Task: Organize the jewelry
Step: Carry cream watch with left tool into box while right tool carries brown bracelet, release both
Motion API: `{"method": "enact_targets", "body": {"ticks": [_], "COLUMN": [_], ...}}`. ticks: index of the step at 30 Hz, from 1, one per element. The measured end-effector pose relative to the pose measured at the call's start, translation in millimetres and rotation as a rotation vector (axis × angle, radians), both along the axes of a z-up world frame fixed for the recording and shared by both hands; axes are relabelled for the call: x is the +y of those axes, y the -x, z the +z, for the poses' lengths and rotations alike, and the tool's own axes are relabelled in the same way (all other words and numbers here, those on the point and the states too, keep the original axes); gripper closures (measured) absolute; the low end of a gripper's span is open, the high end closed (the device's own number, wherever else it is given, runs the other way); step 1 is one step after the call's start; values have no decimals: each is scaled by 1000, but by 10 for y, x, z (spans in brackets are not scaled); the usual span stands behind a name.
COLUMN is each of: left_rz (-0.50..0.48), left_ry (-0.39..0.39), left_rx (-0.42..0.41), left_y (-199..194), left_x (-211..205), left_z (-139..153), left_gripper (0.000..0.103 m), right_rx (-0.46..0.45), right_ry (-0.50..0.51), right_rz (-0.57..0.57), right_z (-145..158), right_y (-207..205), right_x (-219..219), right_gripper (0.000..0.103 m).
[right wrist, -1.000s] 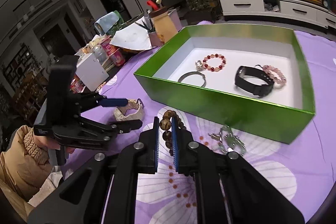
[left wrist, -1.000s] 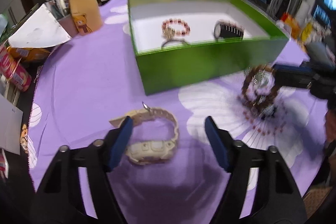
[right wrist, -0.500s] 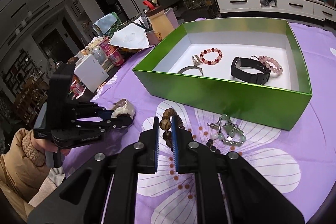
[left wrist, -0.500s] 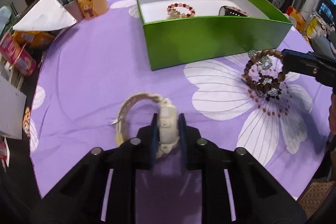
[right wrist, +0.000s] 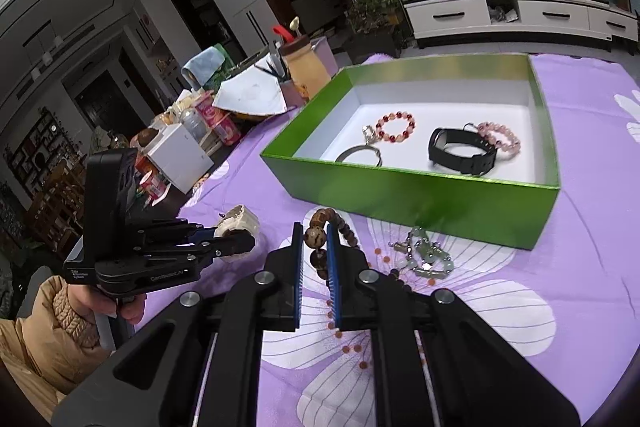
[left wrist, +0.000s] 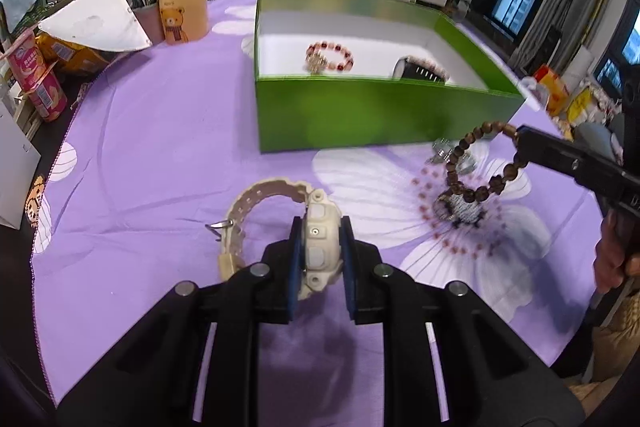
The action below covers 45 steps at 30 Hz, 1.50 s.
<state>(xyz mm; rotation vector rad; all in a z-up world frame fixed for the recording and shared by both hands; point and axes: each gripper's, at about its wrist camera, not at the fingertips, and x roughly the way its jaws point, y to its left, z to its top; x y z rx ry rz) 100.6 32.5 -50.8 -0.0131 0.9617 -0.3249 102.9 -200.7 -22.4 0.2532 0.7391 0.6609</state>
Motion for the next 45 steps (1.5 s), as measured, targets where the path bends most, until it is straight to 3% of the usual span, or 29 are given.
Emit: {"method": "enact_targets", "body": {"ticks": [21,36,45], "left_rz": [49,22,15], "left_ry": [49,5,-14], "left_rx": [-104,-141,-131], "left_y": [-408,-838,-1079], "left_x": [-444,-888,-1024], "left_z": [586,770,709], "left_gripper": [86,86,86], "right_rx": [-126,-183,-194], "right_ry": [2,38,60], "right_rz": [-126,-192,-203], "right_z": [492,661,711], "right_y": [-92,-405,-682], "right_x": [-483,-625,-606], "right_gripper": [92,92,92]}}
